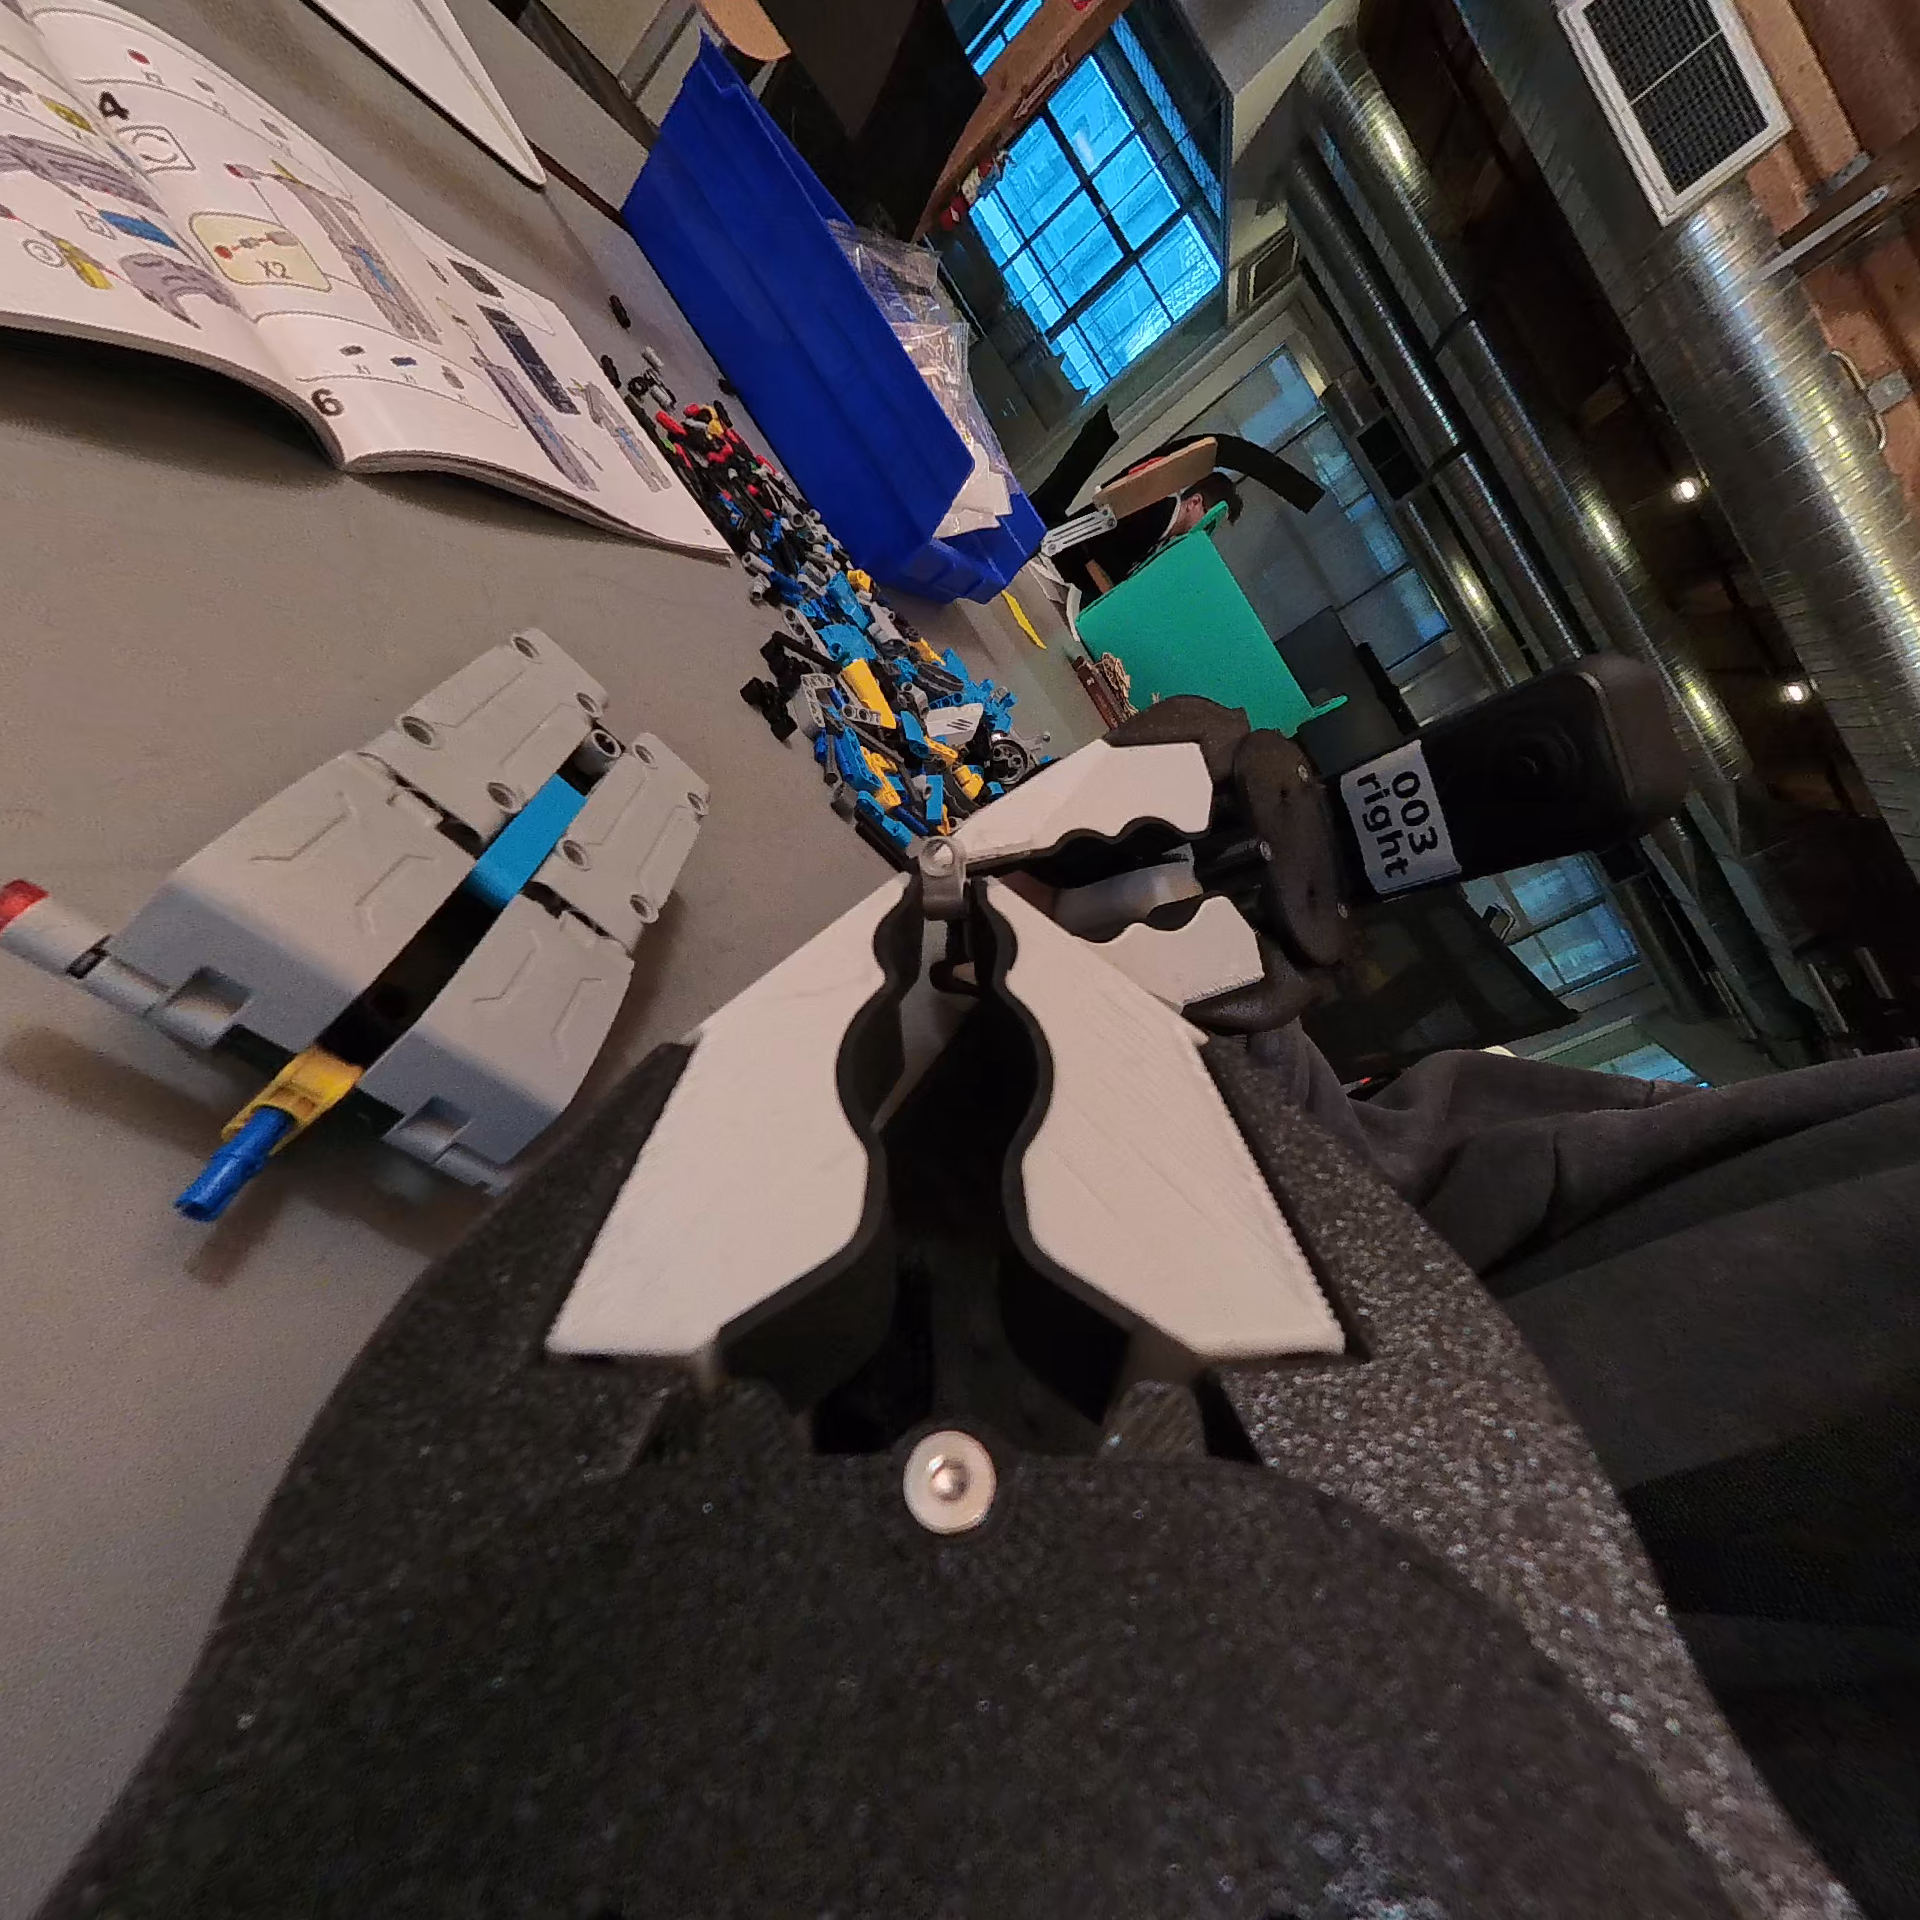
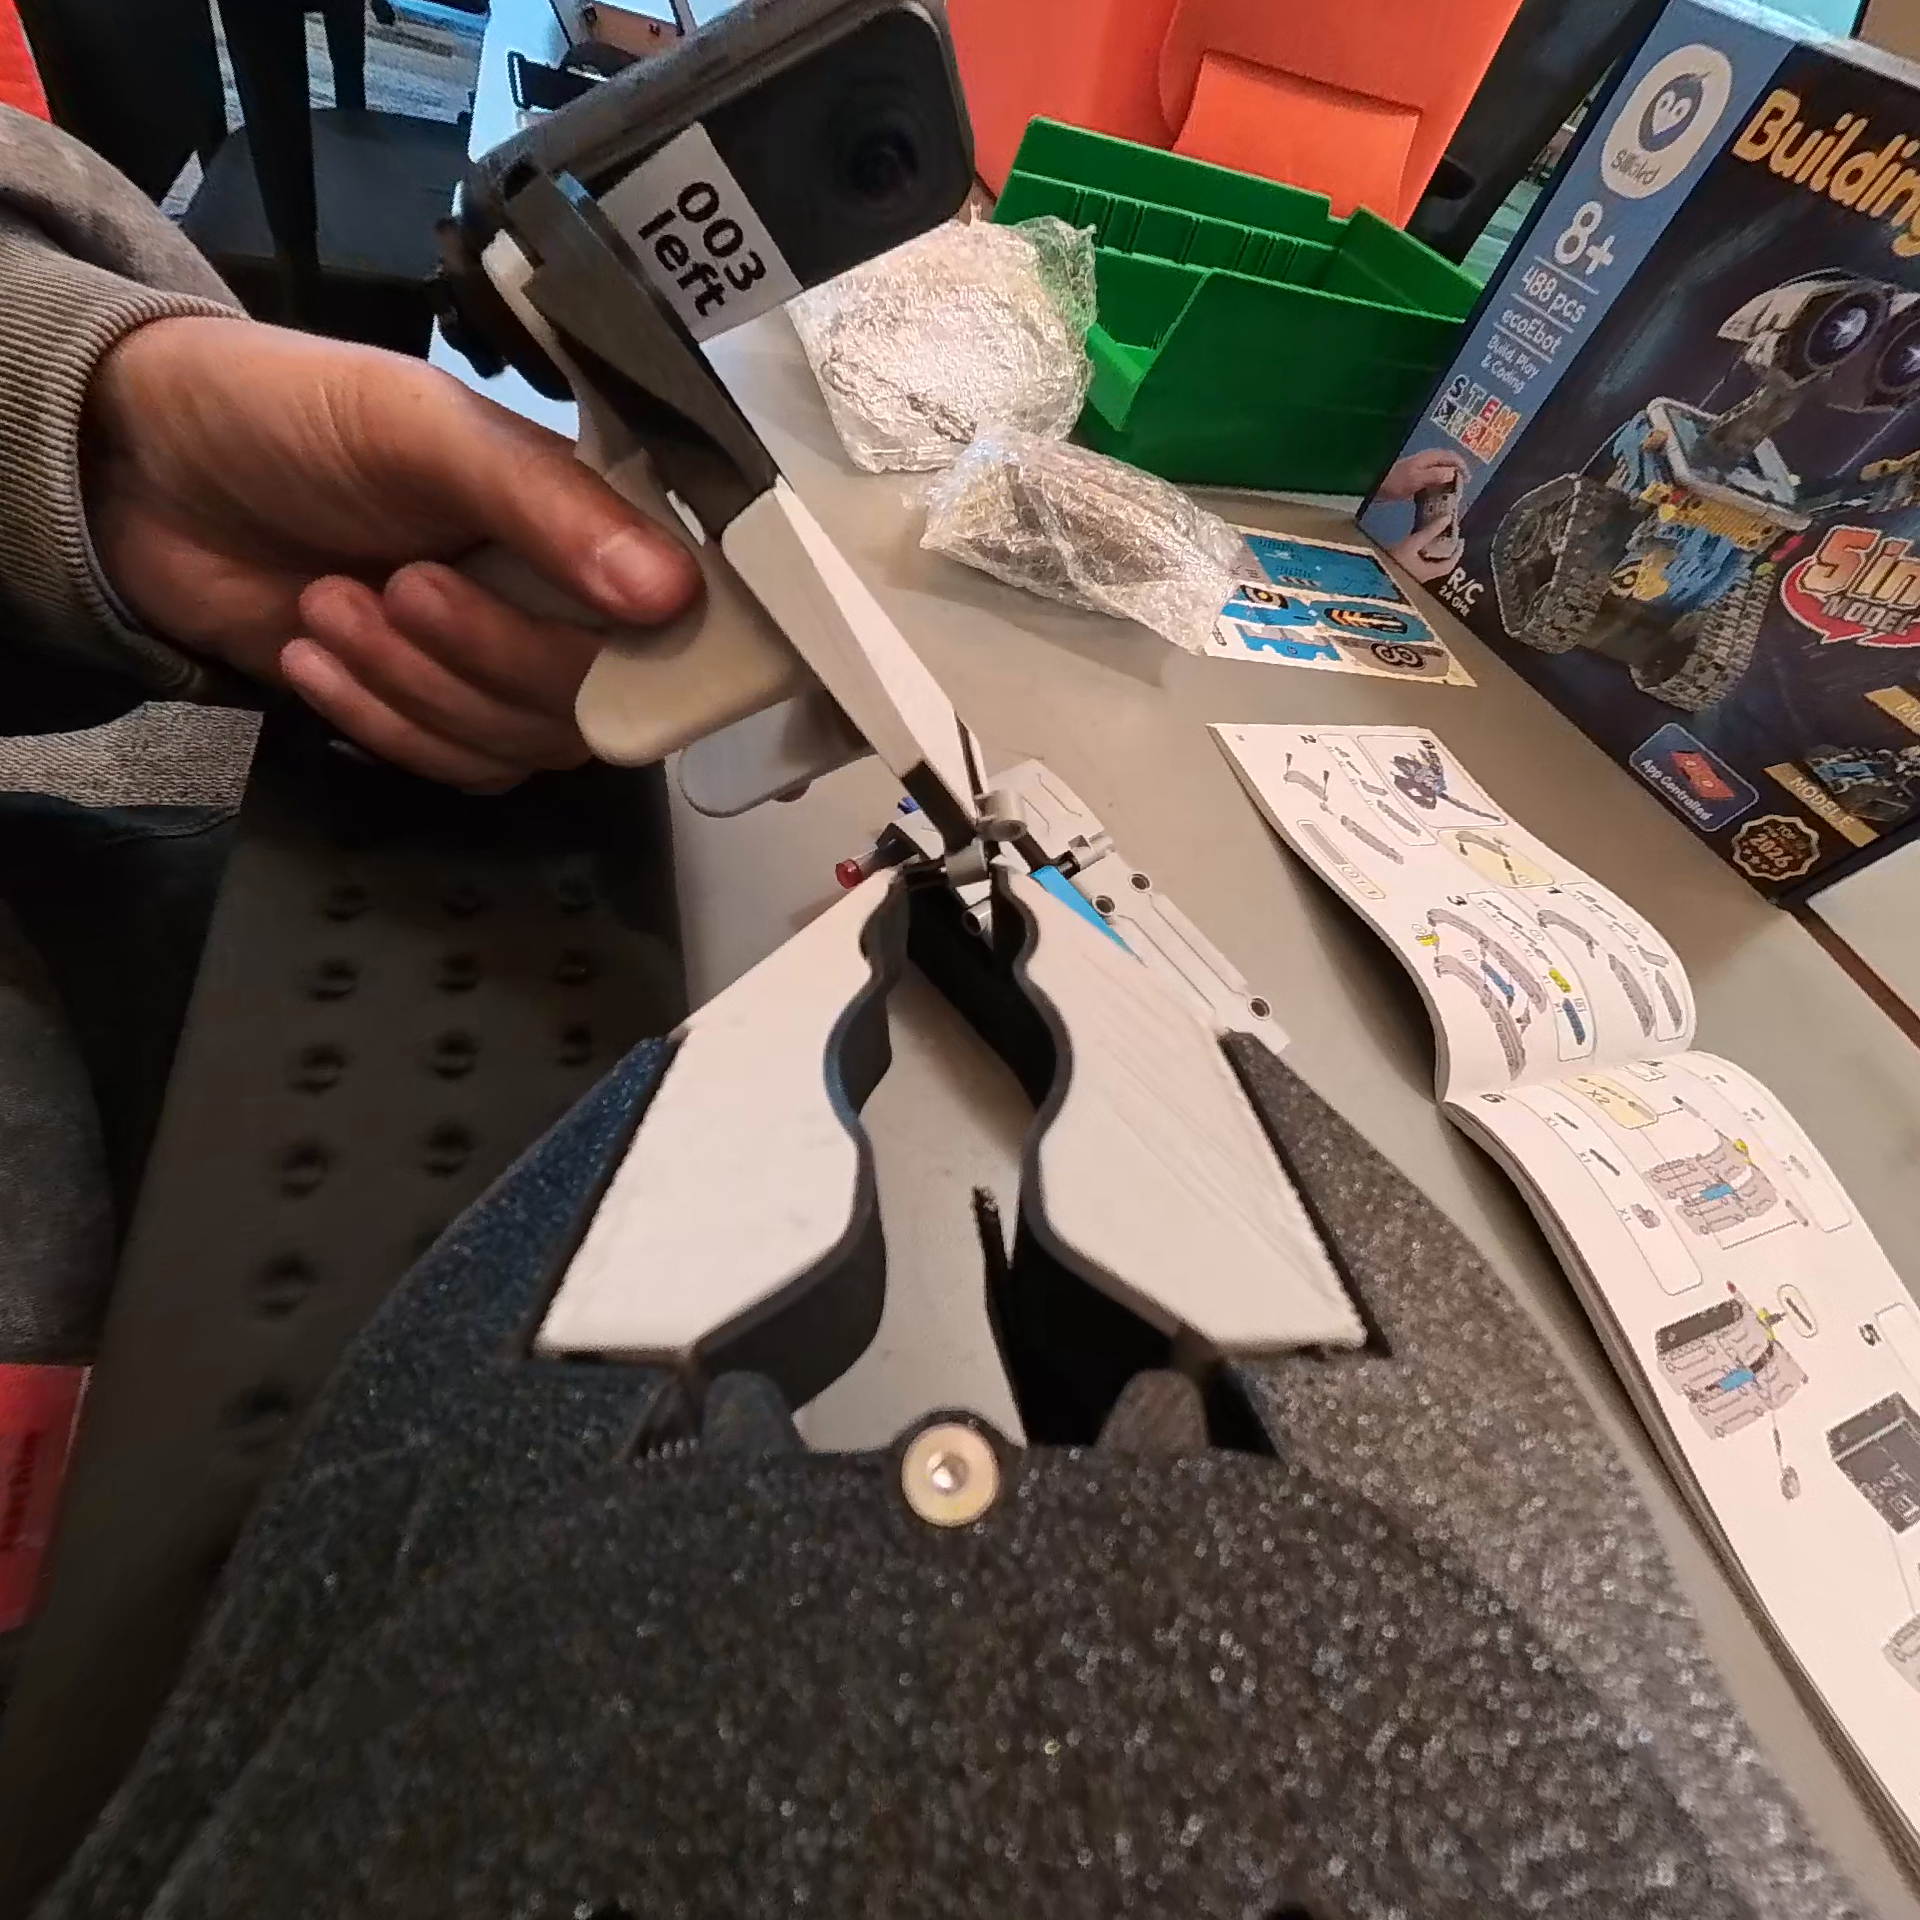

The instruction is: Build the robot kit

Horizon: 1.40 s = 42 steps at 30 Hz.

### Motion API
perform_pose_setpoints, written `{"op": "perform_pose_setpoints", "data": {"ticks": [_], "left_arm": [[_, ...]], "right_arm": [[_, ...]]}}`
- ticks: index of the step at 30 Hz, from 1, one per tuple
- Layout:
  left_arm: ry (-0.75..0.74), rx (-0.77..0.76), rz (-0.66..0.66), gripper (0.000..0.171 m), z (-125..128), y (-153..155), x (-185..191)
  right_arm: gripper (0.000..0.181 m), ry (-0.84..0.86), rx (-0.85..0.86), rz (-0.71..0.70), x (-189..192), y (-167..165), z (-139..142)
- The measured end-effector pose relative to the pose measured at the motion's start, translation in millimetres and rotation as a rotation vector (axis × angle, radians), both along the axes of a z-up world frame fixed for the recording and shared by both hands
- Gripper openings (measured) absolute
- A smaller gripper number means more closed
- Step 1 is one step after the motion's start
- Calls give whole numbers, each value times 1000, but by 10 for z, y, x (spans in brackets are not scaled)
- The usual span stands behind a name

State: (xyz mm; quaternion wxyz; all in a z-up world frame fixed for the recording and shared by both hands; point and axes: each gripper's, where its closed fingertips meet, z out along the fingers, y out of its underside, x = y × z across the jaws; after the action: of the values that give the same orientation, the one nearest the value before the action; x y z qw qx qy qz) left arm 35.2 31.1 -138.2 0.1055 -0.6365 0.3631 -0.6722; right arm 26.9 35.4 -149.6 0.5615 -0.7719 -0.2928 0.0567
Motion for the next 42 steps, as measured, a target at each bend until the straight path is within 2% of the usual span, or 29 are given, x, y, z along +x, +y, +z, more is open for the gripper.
{"op": "perform_pose_setpoints", "data": {"ticks": [6, 11, 14, 16, 18, 21, 23, 24, 26, 31, 38, 42], "left_arm": [[-7, 9, 6, 7, 15, -2, -9], [-2, 33, -10, 9, 25, -45, 5], [-17, 63, 18, 28, 77, 34, 29], [-63, 127, 63, 31, 185, 229, 14], [-93, 251, 156, 30, 276, 576, -17], [-55, 474, 349, 30, 263, 1234, -30], [-27, 568, 435, 29, 203, 1564, 26], [-7, 580, 454, 29, 148, 1674, 71], [27, 563, 411, 29, 57, 1724, 175], [106, 665, 372, 27, -125, 1704, 238], [102, 531, 384, 27, -168, 1805, 225], [90, 515, 399, 27, -149, 1825, 201]], "right_arm": [[14, -4, 7, -4, 0, -8, 12], [14, 98, -42, 22, 6, -60, 35], [13, 187, -46, 6, 113, -44, 101], [13, 249, -69, -52, 364, -7, 116], [14, 326, -84, -147, 770, 25, 136], [14, 367, -112, -363, 1575, 6, 45], [14, 389, -129, -472, 1979, -54, -27], [14, 407, -124, -504, 2106, -88, -30], [14, 444, -91, -546, 2259, -144, -3], [14, 500, -144, -561, 2290, -133, -133], [14, 481, -164, -580, 2300, -145, -209], [14, 491, -152, -589, 2321, -153, -199]]}}
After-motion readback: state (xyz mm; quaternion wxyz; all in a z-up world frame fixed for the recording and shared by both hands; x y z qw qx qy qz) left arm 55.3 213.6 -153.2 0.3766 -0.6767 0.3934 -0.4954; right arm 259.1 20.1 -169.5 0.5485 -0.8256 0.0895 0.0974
